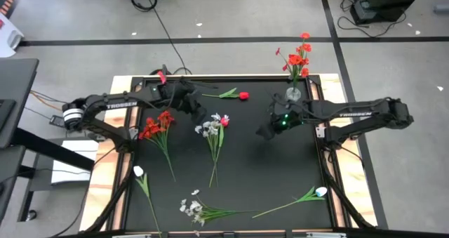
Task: Sort flowers into vase by color
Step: Put the top red flower into the transparent vase
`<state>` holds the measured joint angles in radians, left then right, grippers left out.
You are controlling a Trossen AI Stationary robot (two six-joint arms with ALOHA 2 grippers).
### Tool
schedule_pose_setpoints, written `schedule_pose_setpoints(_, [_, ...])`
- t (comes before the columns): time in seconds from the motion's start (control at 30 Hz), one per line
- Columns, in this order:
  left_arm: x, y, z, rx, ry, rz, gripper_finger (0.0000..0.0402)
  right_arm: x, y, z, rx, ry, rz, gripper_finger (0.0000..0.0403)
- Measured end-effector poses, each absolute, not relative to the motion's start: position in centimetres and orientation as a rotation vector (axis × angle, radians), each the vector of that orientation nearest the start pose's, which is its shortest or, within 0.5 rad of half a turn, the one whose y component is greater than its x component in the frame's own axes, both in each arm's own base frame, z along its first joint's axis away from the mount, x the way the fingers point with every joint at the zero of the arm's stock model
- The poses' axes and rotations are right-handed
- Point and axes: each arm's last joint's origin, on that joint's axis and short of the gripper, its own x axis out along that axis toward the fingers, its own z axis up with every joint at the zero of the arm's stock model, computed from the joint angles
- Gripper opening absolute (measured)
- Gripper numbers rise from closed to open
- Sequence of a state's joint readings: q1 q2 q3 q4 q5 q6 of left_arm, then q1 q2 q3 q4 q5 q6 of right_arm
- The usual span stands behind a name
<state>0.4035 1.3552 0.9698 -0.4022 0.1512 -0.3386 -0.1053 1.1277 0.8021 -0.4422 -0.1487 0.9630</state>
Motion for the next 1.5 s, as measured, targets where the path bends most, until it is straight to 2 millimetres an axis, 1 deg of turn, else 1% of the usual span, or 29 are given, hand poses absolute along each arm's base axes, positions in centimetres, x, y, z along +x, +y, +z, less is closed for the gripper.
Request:
schedule_pose_setpoints(0.1, [27.1,12.0,26.3,-0.502,0.725,0.375,0.0064,22.9,-1.4,25.1,1.012,0.755,-0.318,0.0161])
schedule_pose_setpoints(0.2, [28.6,13.4,27.0,-0.451,0.781,0.397,0.0069,22.9,-1.0,25.0,1.002,0.773,-0.302,0.0161])
schedule_pose_setpoints(0.37, [31.0,16.0,27.0,-0.326,0.902,0.449,0.0116,22.7,-0.6,24.9,0.961,0.804,-0.279,0.0161])
schedule_pose_setpoints(0.47, [32.3,17.2,26.5,-0.25,0.95,0.415,0.0144,22.7,-0.2,24.8,0.915,0.814,-0.249,0.0161])
schedule_pose_setpoints(0.53, [33.0,17.8,25.9,-0.187,0.996,0.373,0.0154,22.8,0.1,24.8,0.905,0.822,-0.236,0.0162])
schedule_pose_setpoints(0.63, [33.7,18.9,24.8,-0.116,1.083,0.312,0.0156,22.8,0.3,24.7,0.892,0.83,-0.235,0.0162])
schedule_pose_setpoints(0.77, [34.5,20.6,23.2,-0.052,1.202,0.235,0.0146,22.7,0.4,24.7,0.879,0.832,-0.23,0.0162])
schedule_pose_setpoints(0.93, [35.3,22.4,21.1,0.008,1.295,0.148,0.0132,22.7,0.2,24.7,0.93,0.794,-0.331,0.0162])
schedule_pose_setpoints(1.03, [35.4,23.3,19.8,0.031,1.321,0.122,0.0128,22.7,0.2,24.7,0.959,0.788,-0.349,0.0162])
schedule_pose_setpoints(1.23, [35.0,24.6,18.2,0.132,1.387,0.069,0.0128,22.8,0.5,24.7,0.996,0.763,-0.402,0.0162])
schedule_pose_setpoints(1.5, [34.3,26.3,16.1,0.129,1.431,0.046,0.0128,22.8,1.0,24.7,1.017,0.72,-0.459,0.0162])
